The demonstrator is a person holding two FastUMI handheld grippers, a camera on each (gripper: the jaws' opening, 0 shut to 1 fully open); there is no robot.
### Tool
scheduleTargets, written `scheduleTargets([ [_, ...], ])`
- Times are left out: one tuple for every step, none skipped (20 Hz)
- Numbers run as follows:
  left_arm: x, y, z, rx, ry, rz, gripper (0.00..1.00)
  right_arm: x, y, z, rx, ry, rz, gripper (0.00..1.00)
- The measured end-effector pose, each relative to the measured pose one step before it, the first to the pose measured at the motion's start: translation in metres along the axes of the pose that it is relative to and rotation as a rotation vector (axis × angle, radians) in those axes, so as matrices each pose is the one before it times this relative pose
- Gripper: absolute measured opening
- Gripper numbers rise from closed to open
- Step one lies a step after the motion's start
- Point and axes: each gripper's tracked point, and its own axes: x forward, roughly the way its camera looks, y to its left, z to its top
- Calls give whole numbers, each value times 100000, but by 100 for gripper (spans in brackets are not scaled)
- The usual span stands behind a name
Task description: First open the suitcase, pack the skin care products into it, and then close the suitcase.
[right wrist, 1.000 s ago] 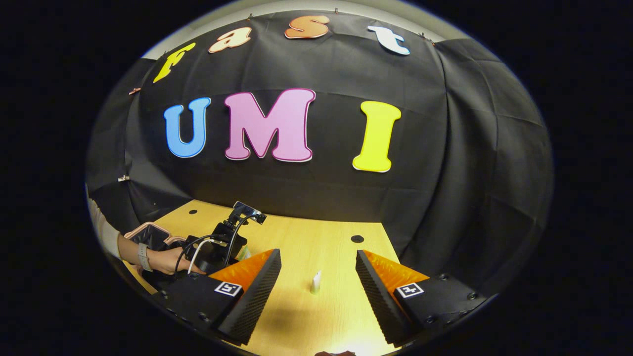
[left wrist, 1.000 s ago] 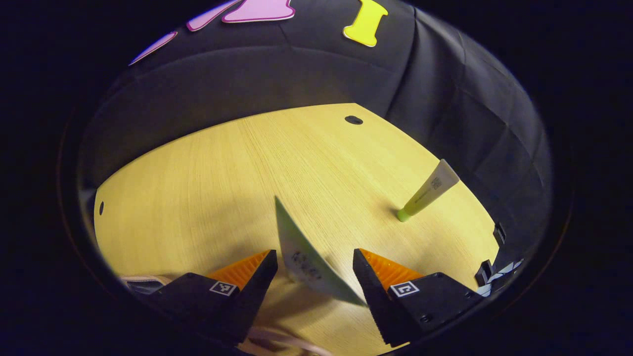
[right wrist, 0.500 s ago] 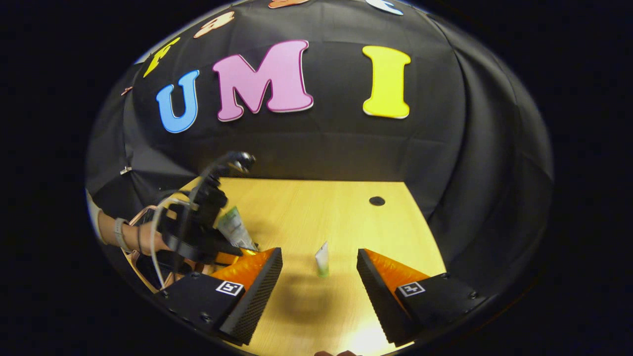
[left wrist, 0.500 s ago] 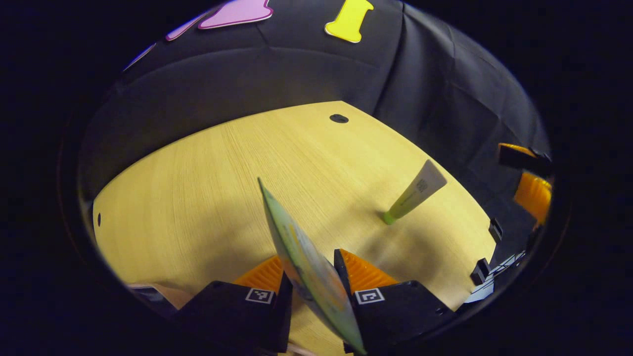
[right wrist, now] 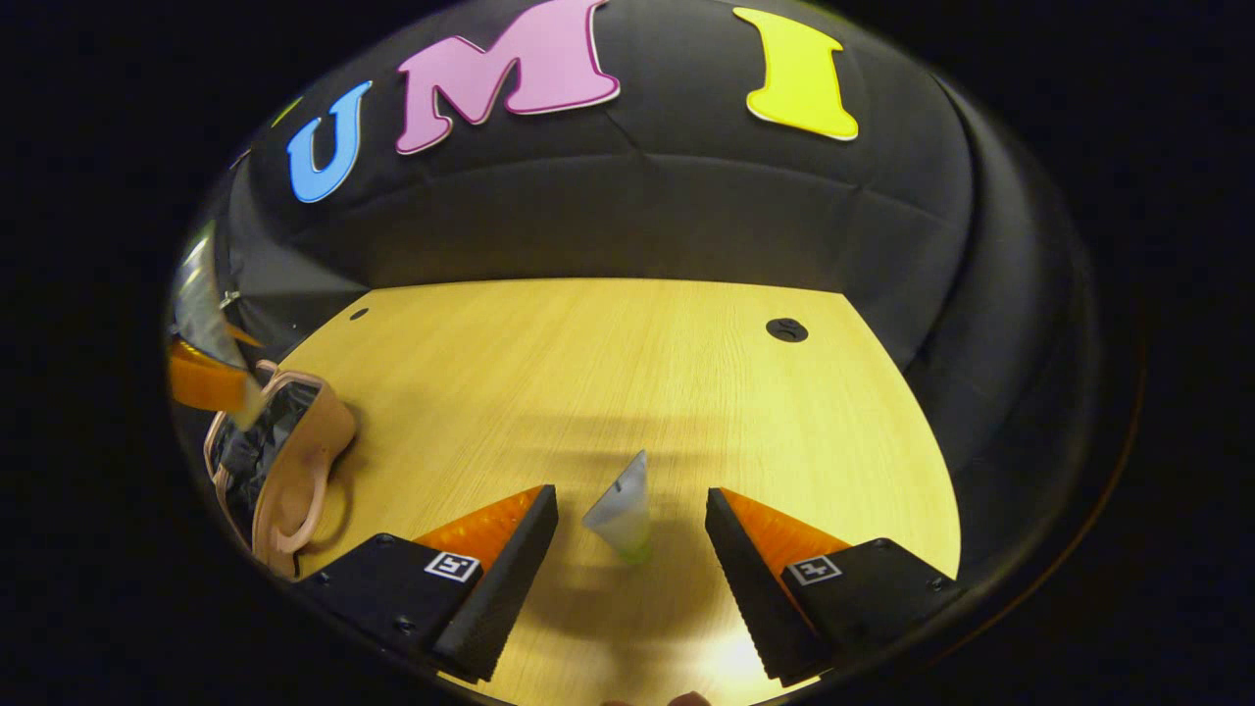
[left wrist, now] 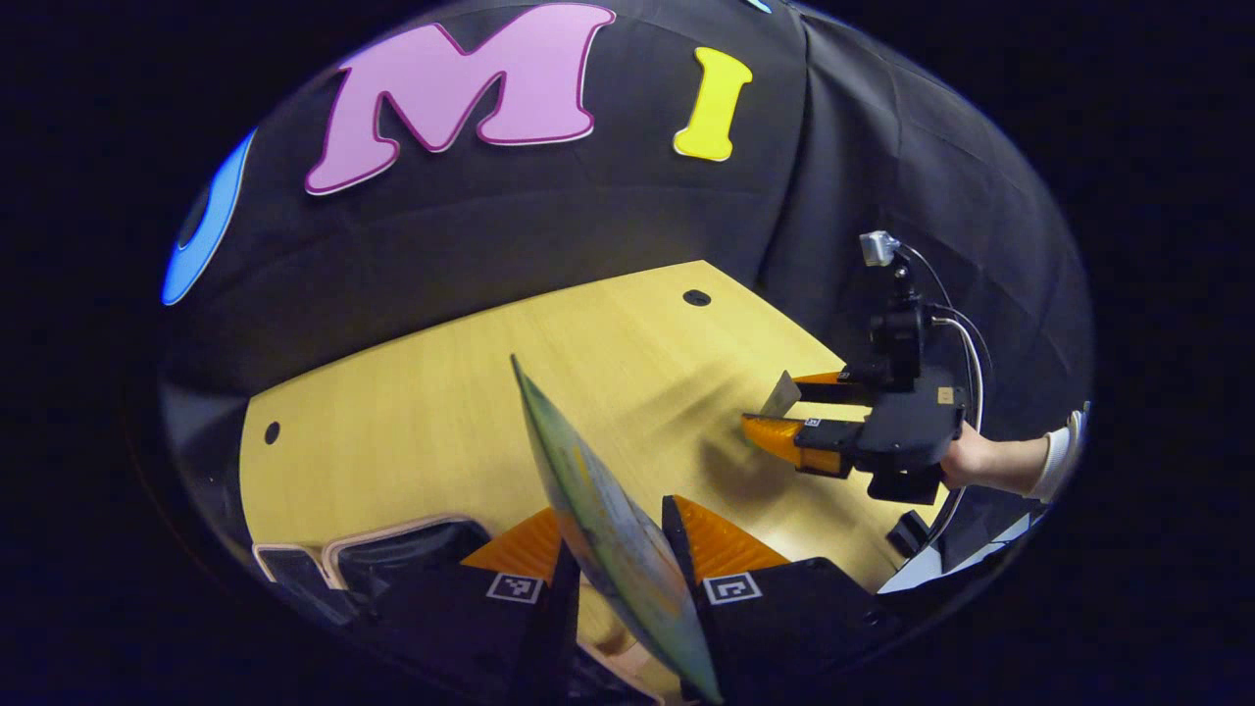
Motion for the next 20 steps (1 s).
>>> scheduleTargets([
  [-1324, 739, -740, -1660, 886, 2040, 45, 819, -114, -484, 1120, 1135, -368, 93],
  [-1237, 603, -739, -2342, 1156, 2372, 45, 729, -106, -465, 508, 1482, -544, 97],
  [-1463, 1027, -844, -2684, 945, 2785, 45, 747, 94, -458, 321, 1318, -113, 98],
  [-1173, 1050, -809, -2954, 710, 2967, 45, 663, 229, -547, 223, 1566, 1044, 97],
  [-764, 952, -732, -3933, 1010, 2394, 45, 386, -105, -1661, 143, 5618, -475, 79],
  [-340, 830, -1001, -4114, 660, 1220, 42, -179, -85, 1089, 1300, -6061, -637, 61],
  [-321, 993, -868, -3794, 1135, 1213, 45, 103, 329, 31, 333, 2388, 531, 43],
  [-322, 875, -1072, -3579, 2211, 1420, 48, -723, 709, -149, 695, 451, 827, 25],
  [142, 1289, -1163, -3035, 2077, 1223, 45, -940, 823, 482, -324, -509, 1793, 29],
  [261, 1449, -762, -2618, 2757, 1111, 45, -1212, 1013, 604, -1366, -2036, 1737, 29],
  [733, 1846, -966, -1916, 3925, 1390, 45, -1538, 1224, 943, -1943, -3149, 1912, 29],
  [924, 1305, -879, -1075, 4016, 1693, 45, -1269, 1426, 624, -1530, -1779, 2498, 29],
  [906, 1118, -781, -1041, 4344, 428, 45, -1578, 1896, 619, -1759, -1880, 3296, 29],
  [888, 701, -855, -1575, 4576, -72, 45, -1268, 1787, 461, -1297, -1016, 2867, 29],
  [885, 701, -1057, -1813, 6009, -72, 45, -1313, 1797, 429, -1043, -1057, 2768, 29],
  [863, 812, -957, -1137, 5231, 253, 45, -927, 1786, 465, -1441, -783, 2960, 29],
  [1065, 461, -1003, 80, 4971, -108, 41, -919, 1685, 500, -1898, -1011, 1800, 29],
  [946, 546, -688, 589, 4842, 642, 41, -828, 1554, 339, -718, -573, 1954, 29],
  [1171, 534, -705, 820, 4555, 1590, 45, -636, 2119, 493, 1173, -756, 3105, 29],
  [1242, 415, -437, 894, 3295, 1236, 48, -345, 2339, 357, 1492, -690, 4147, 29],
])
